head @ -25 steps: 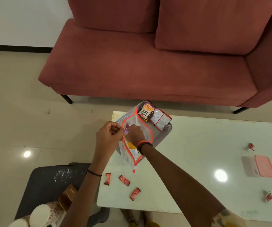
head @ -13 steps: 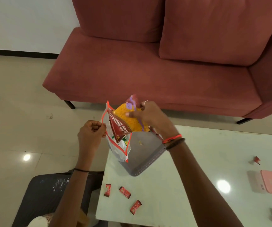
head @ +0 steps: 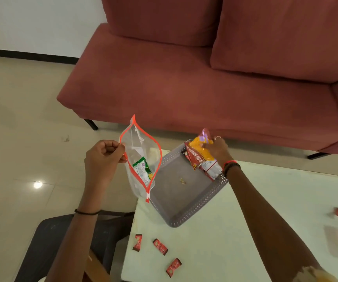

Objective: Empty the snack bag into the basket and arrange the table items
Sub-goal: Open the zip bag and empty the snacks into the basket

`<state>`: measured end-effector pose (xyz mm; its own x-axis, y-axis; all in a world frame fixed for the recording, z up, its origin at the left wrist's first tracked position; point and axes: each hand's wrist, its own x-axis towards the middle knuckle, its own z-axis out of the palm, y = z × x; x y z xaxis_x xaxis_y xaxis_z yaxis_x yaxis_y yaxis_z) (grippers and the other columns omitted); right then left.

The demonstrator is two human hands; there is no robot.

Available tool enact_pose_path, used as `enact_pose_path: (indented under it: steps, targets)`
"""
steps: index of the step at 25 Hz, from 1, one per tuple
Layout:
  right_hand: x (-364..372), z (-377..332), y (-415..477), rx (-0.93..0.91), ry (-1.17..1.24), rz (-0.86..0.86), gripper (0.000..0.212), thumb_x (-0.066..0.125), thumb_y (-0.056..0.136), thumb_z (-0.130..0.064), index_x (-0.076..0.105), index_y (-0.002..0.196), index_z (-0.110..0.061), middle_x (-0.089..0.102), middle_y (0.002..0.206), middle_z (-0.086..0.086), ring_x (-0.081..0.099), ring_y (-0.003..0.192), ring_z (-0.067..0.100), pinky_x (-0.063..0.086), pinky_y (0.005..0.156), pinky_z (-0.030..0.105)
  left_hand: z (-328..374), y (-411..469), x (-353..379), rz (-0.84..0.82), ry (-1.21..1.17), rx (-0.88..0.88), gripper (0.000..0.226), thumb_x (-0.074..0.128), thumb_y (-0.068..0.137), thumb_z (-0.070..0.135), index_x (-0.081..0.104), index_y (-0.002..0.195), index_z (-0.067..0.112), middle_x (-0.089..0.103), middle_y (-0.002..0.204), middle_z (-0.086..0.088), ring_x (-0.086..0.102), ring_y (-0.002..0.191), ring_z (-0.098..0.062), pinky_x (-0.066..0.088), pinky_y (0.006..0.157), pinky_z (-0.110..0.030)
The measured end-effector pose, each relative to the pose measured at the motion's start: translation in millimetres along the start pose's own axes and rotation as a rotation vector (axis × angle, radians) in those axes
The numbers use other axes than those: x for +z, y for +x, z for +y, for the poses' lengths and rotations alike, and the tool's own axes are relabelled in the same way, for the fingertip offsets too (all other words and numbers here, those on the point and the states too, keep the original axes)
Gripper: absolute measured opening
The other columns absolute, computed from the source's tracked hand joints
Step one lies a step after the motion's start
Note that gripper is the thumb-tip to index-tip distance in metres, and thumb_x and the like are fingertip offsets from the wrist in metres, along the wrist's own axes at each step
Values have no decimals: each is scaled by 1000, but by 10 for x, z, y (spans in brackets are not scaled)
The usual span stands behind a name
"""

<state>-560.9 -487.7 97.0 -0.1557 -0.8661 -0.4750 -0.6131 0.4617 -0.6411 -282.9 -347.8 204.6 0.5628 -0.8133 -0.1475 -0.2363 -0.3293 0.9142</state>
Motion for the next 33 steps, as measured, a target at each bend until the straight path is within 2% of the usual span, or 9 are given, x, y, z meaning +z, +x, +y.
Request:
enact_pose_path:
  steps: [3,6,8,11,19,23,27,30,33]
  targets:
    - [461,327,249,31,-149,-34,46,68,85,-24,52,119,3,59,119,21,57,110,35,45,86,38,21,95,-50,-6,0,30,11,66,83,17,63,74,22,69,54,12,66,49,-2,60,60,-19]
    - [795,516,431,16,-232,-65,50,63,89,-22,47,131,0,54,133,21,52,121,36,44,95,40,18,198,-91,-18,8,51,11,67,82,19,64,73,24,69,56,16,66,50,-2,56,55,-12]
    - [934,554,536,-28,-271,-62,43,62,89,-20,50,126,0,57,129,22,54,117,36,45,85,37,-1,265,-137,-9,-19,45,11,67,82,17,64,73,22,69,55,15,66,49,-2,55,54,-11]
    - [1039,562,676,-73,-266,-34,36,63,87,-17,55,115,4,61,119,24,57,108,35,35,71,29,-39,351,-194,0,-48,45,10,67,83,15,65,75,20,70,56,14,66,49,-2,54,53,-11]
    - [1121,548,803,-153,-397,43,29,52,92,-10,57,118,3,63,119,22,59,111,36,49,86,39,-80,385,-160,-7,-34,45,7,65,85,15,64,79,19,70,57,16,66,51,0,53,53,-9]
    - [1028,563,790,-141,-337,71,24,49,89,0,59,109,9,64,112,27,61,106,38,49,79,35,-84,347,-160,-9,-22,37,7,65,85,16,66,88,10,69,65,6,66,52,0,55,55,-10]
    - [780,265,561,-110,-58,194,23,55,90,-8,62,107,6,66,110,22,61,100,32,43,77,27,-66,268,-155,-41,-33,29,9,66,84,16,64,77,21,70,57,15,67,52,-1,55,55,-11]
    - [489,-387,8,-280,131,232,19,61,91,-24,65,93,-6,69,91,6,58,78,14,40,66,14,-66,173,-127,-69,-24,48,12,67,83,16,63,74,23,70,58,15,66,51,-2,55,53,-12]
    - [135,-953,-982,-678,246,79,16,63,88,-35,63,78,-22,65,71,-10,58,63,1,41,59,3,-66,27,-90,-104,1,46,13,68,82,16,62,72,23,69,57,13,65,49,-3,57,57,-19]
